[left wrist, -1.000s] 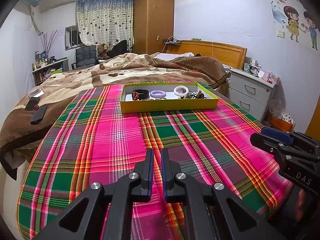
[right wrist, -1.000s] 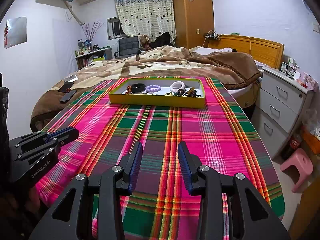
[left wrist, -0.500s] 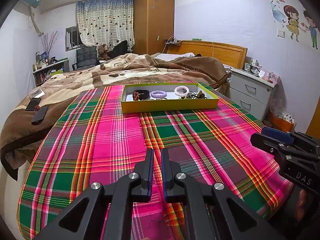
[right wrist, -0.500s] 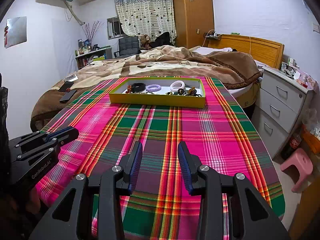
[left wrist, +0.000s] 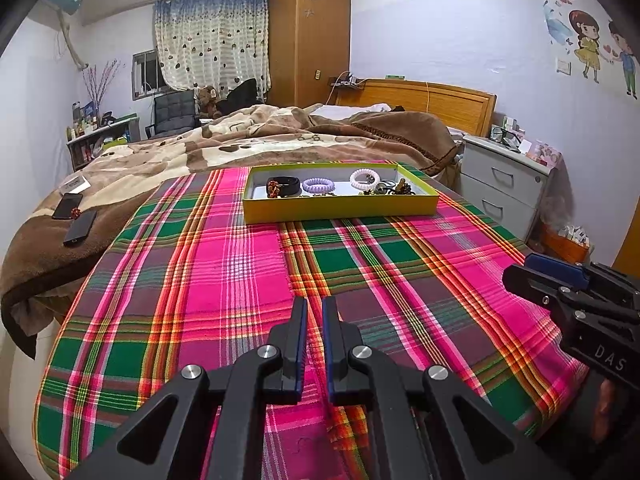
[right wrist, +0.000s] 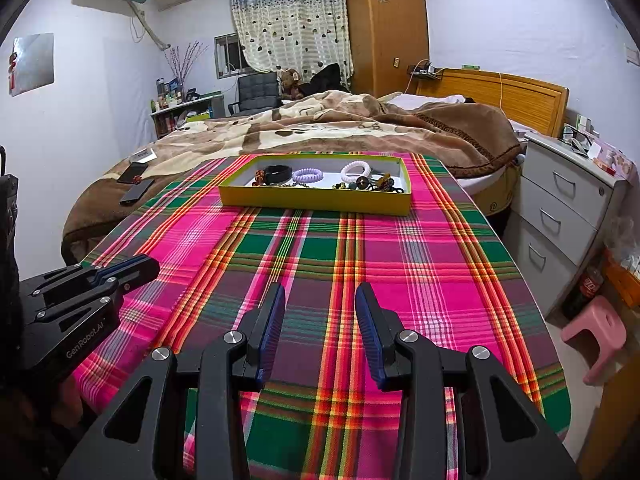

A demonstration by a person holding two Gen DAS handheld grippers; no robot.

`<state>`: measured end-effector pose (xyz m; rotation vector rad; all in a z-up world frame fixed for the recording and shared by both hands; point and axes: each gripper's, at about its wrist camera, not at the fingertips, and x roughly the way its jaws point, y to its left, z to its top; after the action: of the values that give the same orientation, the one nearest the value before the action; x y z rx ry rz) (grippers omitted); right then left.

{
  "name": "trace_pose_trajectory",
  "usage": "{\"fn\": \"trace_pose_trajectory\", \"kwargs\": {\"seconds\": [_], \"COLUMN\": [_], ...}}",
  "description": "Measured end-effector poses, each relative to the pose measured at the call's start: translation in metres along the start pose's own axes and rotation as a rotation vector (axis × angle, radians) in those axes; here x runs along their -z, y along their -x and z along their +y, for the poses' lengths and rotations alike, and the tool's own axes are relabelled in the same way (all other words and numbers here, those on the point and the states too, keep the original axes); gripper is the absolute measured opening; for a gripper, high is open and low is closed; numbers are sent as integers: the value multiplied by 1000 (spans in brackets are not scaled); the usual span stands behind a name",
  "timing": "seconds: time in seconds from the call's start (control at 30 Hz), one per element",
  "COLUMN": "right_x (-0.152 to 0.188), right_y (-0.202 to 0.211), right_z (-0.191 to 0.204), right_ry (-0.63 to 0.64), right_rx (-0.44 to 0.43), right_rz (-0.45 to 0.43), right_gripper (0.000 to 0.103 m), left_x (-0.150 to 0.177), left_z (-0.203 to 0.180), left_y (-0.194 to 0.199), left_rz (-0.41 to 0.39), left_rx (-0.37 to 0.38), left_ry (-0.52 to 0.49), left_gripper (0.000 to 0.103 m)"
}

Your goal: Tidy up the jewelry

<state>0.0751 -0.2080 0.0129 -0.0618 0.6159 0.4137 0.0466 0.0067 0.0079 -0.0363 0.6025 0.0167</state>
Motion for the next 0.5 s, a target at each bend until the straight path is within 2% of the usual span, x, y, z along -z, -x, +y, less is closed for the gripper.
{"fn": "trace_pose_trajectory", "kwargs": {"seconds": [0.5], "right_x": [0], "right_y": [0], "right_z": [0], "right_ry": [0], "right_rx": [0], "right_rz": [0], "right_gripper": [37], "left_x": [1], "left_z": [-6], "left_y": [4], "left_rz": [-18], "left_rx": [-20], "left_ry": [-18], "left_gripper": [6]}}
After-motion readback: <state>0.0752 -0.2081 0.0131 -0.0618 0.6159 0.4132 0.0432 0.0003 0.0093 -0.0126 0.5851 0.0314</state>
